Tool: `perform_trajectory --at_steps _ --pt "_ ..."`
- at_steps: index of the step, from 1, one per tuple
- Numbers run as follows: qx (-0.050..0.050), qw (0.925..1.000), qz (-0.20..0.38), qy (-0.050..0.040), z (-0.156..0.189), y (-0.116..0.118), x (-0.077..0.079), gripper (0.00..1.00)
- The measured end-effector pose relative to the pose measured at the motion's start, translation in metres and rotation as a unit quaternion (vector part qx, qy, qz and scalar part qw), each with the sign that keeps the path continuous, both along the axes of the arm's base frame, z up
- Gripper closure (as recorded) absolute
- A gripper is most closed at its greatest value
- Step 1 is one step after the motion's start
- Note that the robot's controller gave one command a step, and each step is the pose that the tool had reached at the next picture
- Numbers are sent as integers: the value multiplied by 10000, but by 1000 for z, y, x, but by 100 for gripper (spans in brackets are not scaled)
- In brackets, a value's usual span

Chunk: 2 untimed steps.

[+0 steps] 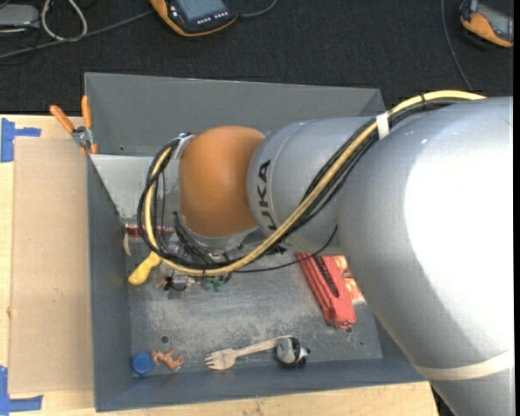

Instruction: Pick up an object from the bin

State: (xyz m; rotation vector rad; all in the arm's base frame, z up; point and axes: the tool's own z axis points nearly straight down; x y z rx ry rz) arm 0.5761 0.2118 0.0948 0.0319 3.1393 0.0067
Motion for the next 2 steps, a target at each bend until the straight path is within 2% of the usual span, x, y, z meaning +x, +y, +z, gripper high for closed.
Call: perform_trajectory --at_steps 1,2 --pt "-8 9999 99 14 70 2 5 100" --pt "-9 9998 221 21 92 -5 4 100"
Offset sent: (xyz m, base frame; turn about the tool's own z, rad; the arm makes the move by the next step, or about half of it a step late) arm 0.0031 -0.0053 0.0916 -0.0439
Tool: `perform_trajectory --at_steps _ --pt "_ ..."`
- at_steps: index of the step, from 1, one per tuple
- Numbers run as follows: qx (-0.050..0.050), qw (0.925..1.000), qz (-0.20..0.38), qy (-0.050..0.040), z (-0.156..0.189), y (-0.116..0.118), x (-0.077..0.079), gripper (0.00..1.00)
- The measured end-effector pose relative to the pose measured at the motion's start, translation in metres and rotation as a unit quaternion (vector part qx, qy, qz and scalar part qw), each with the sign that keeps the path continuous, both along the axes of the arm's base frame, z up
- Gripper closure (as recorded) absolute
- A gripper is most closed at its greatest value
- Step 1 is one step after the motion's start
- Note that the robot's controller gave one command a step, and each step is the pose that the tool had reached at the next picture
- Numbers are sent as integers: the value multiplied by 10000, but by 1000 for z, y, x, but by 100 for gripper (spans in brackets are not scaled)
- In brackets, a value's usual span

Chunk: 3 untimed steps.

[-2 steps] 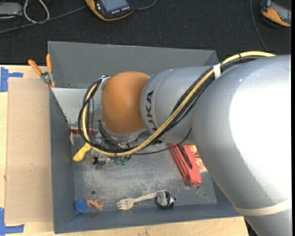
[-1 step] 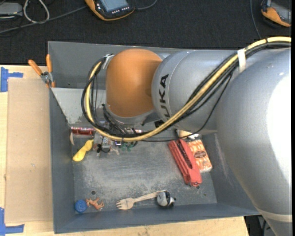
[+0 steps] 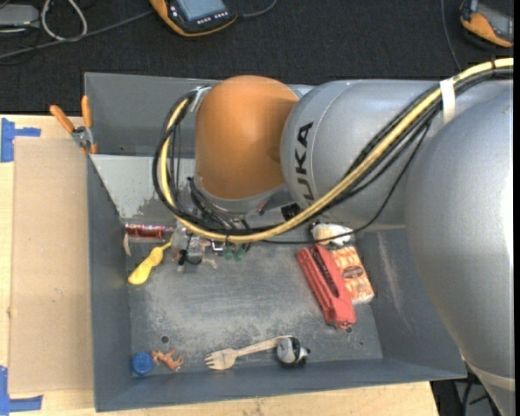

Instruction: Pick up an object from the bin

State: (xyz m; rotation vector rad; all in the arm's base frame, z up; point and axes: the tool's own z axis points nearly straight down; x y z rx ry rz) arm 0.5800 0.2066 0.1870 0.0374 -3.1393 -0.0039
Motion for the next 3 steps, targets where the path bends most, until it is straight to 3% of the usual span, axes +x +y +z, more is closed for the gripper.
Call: perform_trajectory --at_steps 1,2,3 --pt "7 9996 -287 -2 -12 7 -17 100" --pt "-5 9994 -354 41 -8 10 -22 100" --pt "11 10000 30 -10 18 4 -23 100"
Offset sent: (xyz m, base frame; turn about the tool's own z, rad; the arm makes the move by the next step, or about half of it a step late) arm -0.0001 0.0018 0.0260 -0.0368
